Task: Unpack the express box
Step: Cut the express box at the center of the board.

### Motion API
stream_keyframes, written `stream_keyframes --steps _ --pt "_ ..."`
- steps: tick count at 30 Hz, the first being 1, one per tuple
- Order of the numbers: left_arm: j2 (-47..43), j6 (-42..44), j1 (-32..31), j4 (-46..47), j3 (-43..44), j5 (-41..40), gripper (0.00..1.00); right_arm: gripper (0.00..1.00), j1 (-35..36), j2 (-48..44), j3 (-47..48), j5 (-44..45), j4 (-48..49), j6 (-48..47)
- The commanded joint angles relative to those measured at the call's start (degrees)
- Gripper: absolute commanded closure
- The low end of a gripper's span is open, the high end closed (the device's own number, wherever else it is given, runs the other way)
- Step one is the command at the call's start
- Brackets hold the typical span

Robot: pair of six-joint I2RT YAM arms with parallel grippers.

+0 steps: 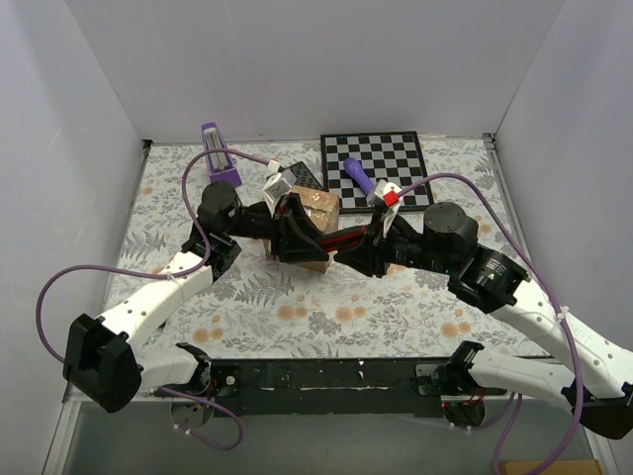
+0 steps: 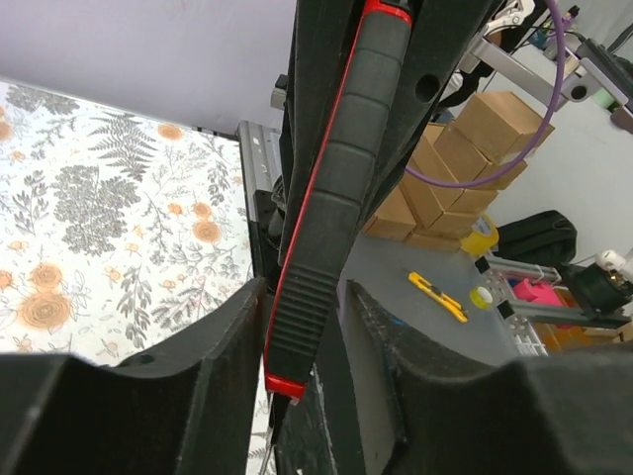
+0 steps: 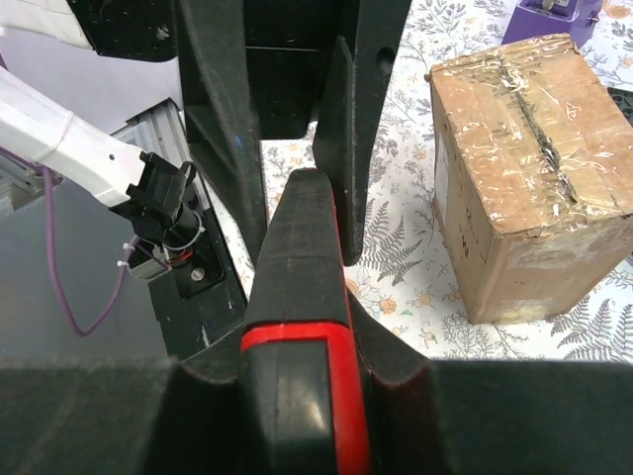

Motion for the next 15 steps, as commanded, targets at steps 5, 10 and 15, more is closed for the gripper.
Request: stream_keyframes --steps 5,10,15 --pt "-0.9 2.6 -0.3 -2.9 1.2 -0.8 1.0 0.99 -0.2 -1.2 3.7 0.2 0.7 -0.3" --pt "-1.7 5.8 -0.3 -6.5 1.9 -4.0 1.0 0.3 -0.2 -0.3 7.0 3.9 -7.8 -2.4" --pt "-0.2 13.9 0.5 -19.4 5.9 -5.2 1.0 0.05 -0.2 0.0 12.5 5.7 -16.7 -6.7"
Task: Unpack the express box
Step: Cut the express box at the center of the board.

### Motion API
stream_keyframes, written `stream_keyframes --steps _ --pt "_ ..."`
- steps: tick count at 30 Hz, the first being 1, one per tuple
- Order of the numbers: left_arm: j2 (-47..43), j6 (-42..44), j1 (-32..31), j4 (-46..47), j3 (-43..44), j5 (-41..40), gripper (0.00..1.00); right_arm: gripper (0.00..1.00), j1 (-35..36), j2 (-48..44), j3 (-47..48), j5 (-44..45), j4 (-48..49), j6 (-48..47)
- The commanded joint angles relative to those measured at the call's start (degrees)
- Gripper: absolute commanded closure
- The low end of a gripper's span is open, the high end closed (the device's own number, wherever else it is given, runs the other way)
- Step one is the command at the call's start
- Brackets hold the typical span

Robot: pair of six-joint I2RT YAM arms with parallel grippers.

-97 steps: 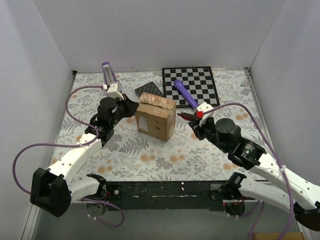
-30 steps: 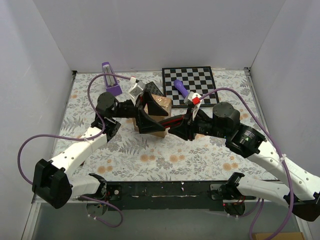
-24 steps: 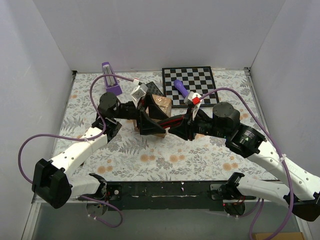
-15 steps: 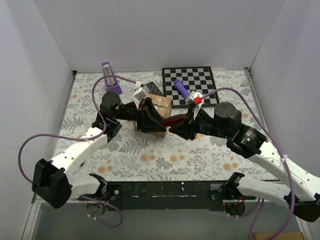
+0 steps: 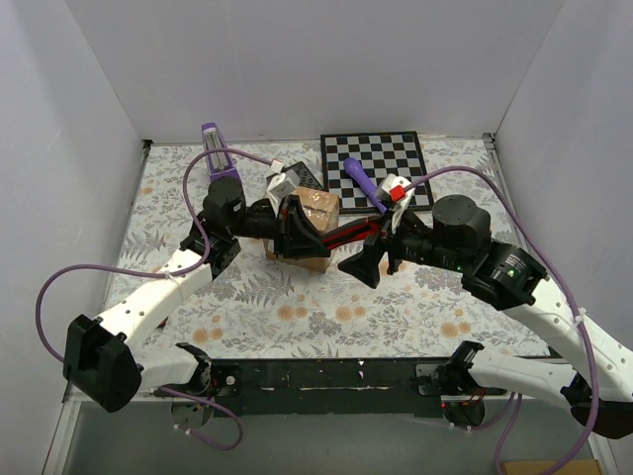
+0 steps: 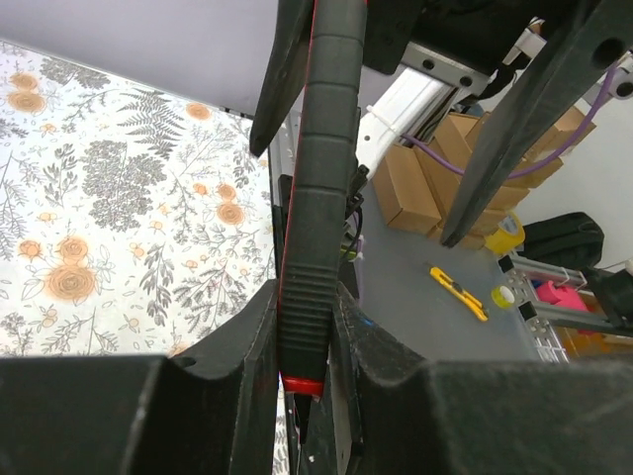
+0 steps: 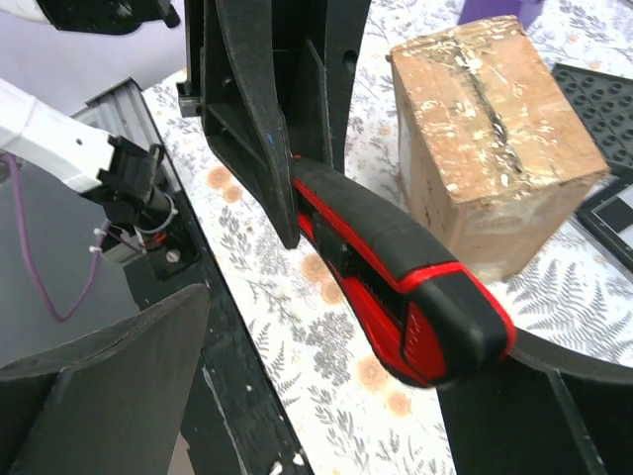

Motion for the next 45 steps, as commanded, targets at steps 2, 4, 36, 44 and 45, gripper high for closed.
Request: stream_keyframes --steps 2,4,36,44,45 --pt "0.7 5.2 0.7 -7.0 4.1 -1.4 1.0 0.05 -0.1 -0.2 6.9 3.6 -9.4 -5.3" --pt "1.0 2.5 0.7 -4.6 3.4 -0.3 1.0 0.04 -0.1 -0.4 6.8 4.8 -9.2 -5.5" --pt "-2.6 2.2 -1.7 3.3 0.2 2.6 1.0 0.56 -4.4 6.7 7.3 -9.0 2.0 -0.5" --pt "-2.3 2.9 -1.7 1.4 0.5 1.4 0.99 0.99 -5.6 6.1 6.0 -11.1 1.0 -1.1" --pt "-2.3 3.2 -1.7 1.2 0.6 1.4 1.0 0.99 -5.7 6.0 6.0 -11.2 0.4 -1.4"
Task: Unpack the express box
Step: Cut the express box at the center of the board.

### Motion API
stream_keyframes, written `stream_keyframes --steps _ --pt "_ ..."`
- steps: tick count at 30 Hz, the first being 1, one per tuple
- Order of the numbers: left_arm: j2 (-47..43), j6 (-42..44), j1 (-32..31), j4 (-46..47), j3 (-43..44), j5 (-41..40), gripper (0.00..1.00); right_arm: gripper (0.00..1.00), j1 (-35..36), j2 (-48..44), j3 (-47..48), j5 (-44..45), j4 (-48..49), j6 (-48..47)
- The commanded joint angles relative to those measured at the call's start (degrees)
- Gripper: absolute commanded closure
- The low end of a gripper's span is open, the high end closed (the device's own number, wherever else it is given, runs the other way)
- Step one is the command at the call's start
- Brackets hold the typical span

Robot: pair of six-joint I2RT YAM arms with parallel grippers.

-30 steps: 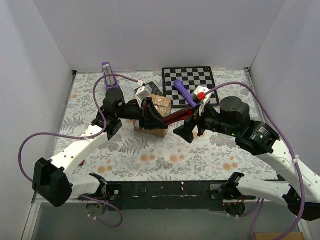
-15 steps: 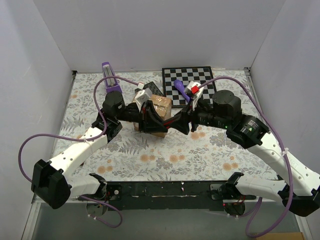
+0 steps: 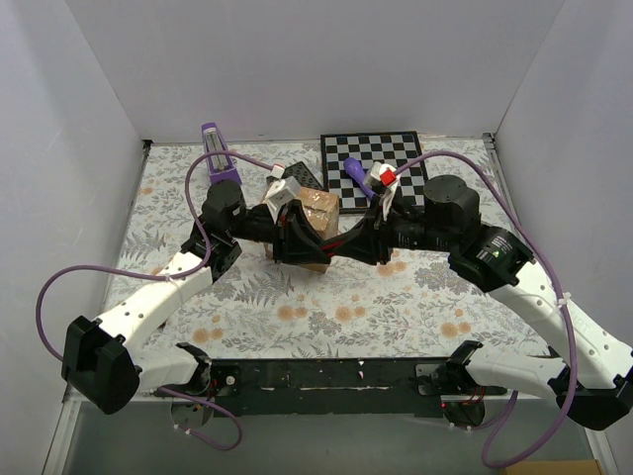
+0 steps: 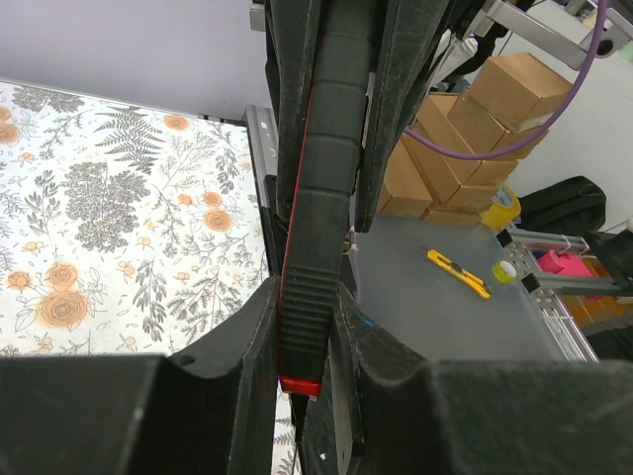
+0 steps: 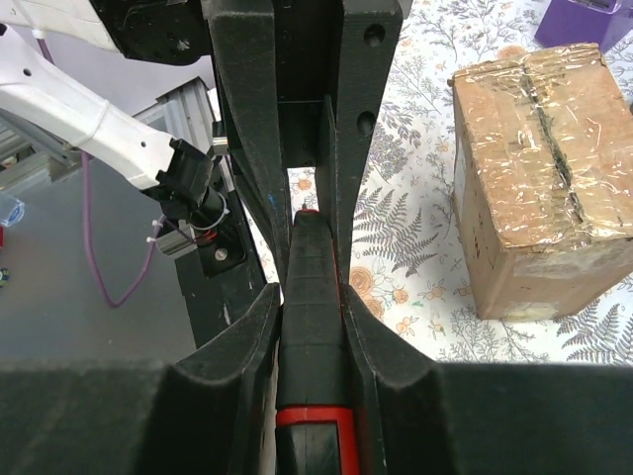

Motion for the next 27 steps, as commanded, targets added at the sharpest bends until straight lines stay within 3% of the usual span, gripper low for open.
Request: stream_keyframes --steps 1,5,6,7,9,12,16,20,27 --pt "-1.7 0.8 -0.6 -0.7 0.8 -1.8 1.0 0.99 -1.0 -0.2 0.7 1.3 -0.1 -1.7" --pt "-1.6 0.7 -0.6 -0.3 1.2 -1.2 1.0 0.99 -1.2 -0.4 0.6 1.1 -1.1 -2.0" --pt "-1.6 0.4 -0.6 0.2 1.2 -1.2 1.0 0.94 -1.2 -0.3 0.7 1.3 -1.3 -1.7" --pt "-1.6 -0.3 -0.6 1.2 1.1 -1.9 1.0 0.75 -1.3 -0.2 0.7 1.6 -1.3 -1.2" --pt "-1.9 -1.5 -0.5 3.4 -0.5 -2.8 1.0 0.51 -1.3 -0.8 -0.1 2.3 0.8 1.0" --pt "-3.1 -8.1 -0.6 14.5 -4.0 -5.8 1.0 0.42 -1.5 -3.1 -4.0 3.5 7.5 6.3" --pt "-3.3 -14.1 -0.6 23.8 -7.2 -7.9 1.0 0.39 -1.6 -6.3 -10.3 5.1 17.1 12.4" --pt "-3.3 -15.7 -0.6 25.2 -7.4 -8.0 1.0 0.4 -1.6 -8.9 -14.2 6.5 25.4 15.4" --pt "-3.2 -15.7 -0.8 24.4 -7.3 -6.9 1.0 0.37 -1.6 -9.2 -15.3 6.1 31.7 17.9"
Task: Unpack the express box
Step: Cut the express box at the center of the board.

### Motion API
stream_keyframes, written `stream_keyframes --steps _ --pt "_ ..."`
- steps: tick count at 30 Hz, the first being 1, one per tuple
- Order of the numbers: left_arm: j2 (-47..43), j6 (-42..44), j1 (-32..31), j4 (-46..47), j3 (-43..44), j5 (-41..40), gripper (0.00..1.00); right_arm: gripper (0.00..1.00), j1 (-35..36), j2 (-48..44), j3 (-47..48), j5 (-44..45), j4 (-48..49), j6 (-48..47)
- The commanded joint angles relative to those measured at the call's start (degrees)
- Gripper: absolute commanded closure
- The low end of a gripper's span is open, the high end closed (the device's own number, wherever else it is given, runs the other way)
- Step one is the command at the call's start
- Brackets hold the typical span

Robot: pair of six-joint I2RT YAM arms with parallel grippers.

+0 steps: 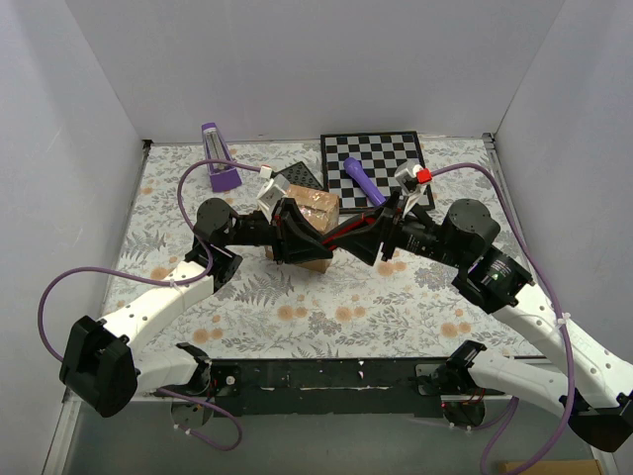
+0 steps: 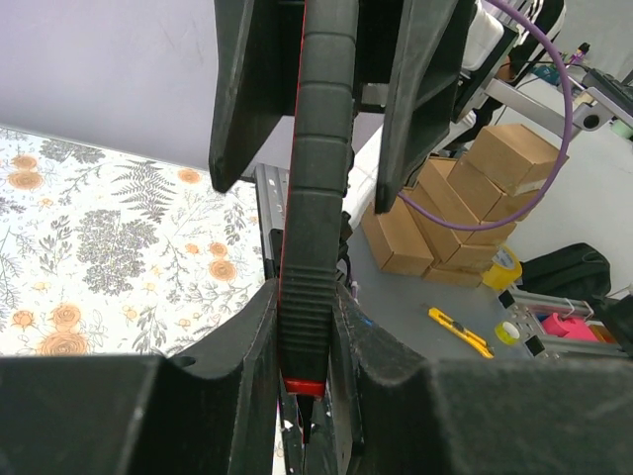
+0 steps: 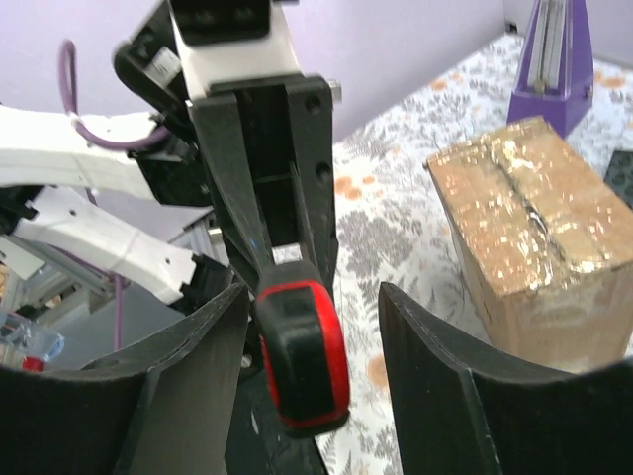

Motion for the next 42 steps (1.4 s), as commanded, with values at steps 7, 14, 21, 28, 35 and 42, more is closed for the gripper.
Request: stream_keyframes --steps 7,14,21,28,35,42 --pt "-1.6 -0.3 -0.5 1.5 0.9 0.6 1.0 0.38 -0.4 1.5 1.0 -1.3 10.1 2.7" --pt "-1.1 1.5 -0.5 -1.4 2.3 2.5 1.0 0.54 -0.6 2.1 1.2 -1.8 9.1 1.7" --pt "-1.3 4.5 -0.5 -6.2 3.5 3.5 1.0 0.57 -1.4 3.1 4.6 -5.0 0.6 -2.2" --pt "-0.5 2.8 -0.5 -3.4 3.4 3.4 1.0 0.46 -2.0 2.7 3.5 -7.5 -0.6 -2.3" --pt "0.8 1.3 -0.4 -2.5 4.1 4.7 1.0 0.67 -2.2 2.9 3.0 -9.6 0.0 -2.3" --pt "0.4 3.6 -0.4 -7.6 4.6 3.9 0.96 0.99 -2.8 4.2 5.6 -10.3 -3.4 -4.1"
